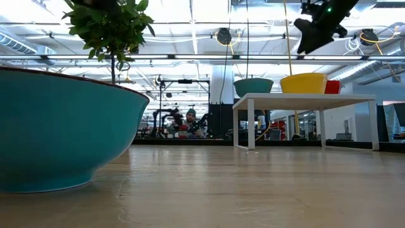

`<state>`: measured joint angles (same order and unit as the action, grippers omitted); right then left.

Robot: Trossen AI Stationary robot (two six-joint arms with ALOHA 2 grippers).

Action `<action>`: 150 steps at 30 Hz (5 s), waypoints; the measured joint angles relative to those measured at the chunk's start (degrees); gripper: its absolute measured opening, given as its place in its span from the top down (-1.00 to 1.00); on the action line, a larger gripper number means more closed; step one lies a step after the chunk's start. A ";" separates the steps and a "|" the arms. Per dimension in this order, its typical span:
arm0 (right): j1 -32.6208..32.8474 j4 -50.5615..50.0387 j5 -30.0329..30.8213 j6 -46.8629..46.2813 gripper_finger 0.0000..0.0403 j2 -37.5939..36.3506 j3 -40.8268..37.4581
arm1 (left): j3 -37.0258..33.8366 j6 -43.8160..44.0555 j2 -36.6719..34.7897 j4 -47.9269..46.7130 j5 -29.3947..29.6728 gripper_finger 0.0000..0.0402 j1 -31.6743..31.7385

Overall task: Pick & Place Mini bowls
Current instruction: Stack the blue bowl on the blue bowl on the shelf

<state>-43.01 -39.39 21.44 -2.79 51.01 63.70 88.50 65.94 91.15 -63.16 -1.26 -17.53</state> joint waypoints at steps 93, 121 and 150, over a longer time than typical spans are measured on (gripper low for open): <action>0.44 7.66 -23.09 4.94 0.36 -0.20 0.00 | 3.35 -30.22 27.71 27.48 11.42 0.88 15.43; 0.44 6.97 -23.20 3.76 0.36 -0.20 0.00 | 3.37 -18.44 27.87 20.41 11.49 0.75 14.94; 13.46 17.80 -41.85 -0.38 0.36 5.80 -8.99 | 3.44 -19.27 3.86 15.30 7.23 0.46 11.04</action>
<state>-29.54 -21.59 -20.41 -3.17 56.80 54.71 91.94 46.67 95.01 -47.86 5.98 -6.49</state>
